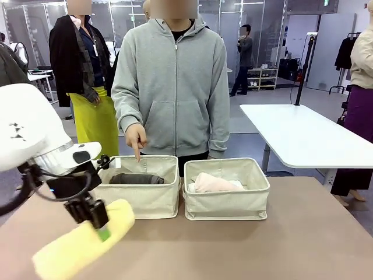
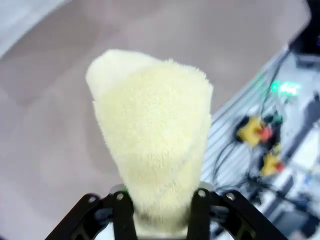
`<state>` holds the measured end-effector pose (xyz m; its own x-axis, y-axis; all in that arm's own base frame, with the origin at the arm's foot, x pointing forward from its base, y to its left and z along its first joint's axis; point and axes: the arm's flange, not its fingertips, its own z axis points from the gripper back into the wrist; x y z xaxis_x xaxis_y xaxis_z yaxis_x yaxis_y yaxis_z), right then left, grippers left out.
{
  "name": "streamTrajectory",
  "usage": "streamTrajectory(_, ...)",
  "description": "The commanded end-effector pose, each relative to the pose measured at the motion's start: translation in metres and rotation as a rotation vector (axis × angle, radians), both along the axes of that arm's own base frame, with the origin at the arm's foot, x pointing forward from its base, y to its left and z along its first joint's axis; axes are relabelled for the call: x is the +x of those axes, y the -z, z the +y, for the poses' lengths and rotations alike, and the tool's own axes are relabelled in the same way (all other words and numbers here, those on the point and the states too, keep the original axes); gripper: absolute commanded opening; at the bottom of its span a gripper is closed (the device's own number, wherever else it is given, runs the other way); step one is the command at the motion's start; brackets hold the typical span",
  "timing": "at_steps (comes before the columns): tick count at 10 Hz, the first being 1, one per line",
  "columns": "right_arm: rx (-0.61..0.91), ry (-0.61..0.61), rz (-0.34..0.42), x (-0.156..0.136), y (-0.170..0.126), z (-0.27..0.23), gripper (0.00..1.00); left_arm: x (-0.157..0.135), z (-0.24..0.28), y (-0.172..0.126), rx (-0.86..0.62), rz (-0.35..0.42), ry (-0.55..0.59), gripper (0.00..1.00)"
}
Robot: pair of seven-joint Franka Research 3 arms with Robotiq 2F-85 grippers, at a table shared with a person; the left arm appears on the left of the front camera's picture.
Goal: Divide the towels into two baskets.
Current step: Pick up one hotel-folded towel from the bottom of the table and place it in the Fabric basket indicated by the person.
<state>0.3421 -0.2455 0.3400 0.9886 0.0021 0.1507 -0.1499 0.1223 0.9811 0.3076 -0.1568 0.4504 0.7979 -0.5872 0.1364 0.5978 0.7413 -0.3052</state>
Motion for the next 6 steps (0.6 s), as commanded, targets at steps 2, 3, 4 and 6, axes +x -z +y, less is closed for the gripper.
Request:
streamTrajectory(2, -0.004, -0.013, -0.019, -0.004, -0.001, 0.001, 1.00, -0.014, 0.003, -0.011, 0.112, -0.158, 0.479, 0.04)
streamTrajectory(3, -0.004, -0.013, -0.019, -0.004, -0.001, 0.001, 1.00, -0.014, 0.005, -0.009, 0.154, -0.252, 0.470, 0.04)
streamTrajectory(4, -0.004, -0.013, -0.019, -0.004, -0.001, 0.001, 1.00, -0.016, 0.008, -0.008, 0.080, -0.296, 0.446, 0.04)
streamTrajectory(6, -0.004, -0.013, -0.019, -0.004, -0.001, 0.001, 1.00, -0.011, -0.005, -0.017, 0.162, -0.200, 0.466, 0.04)
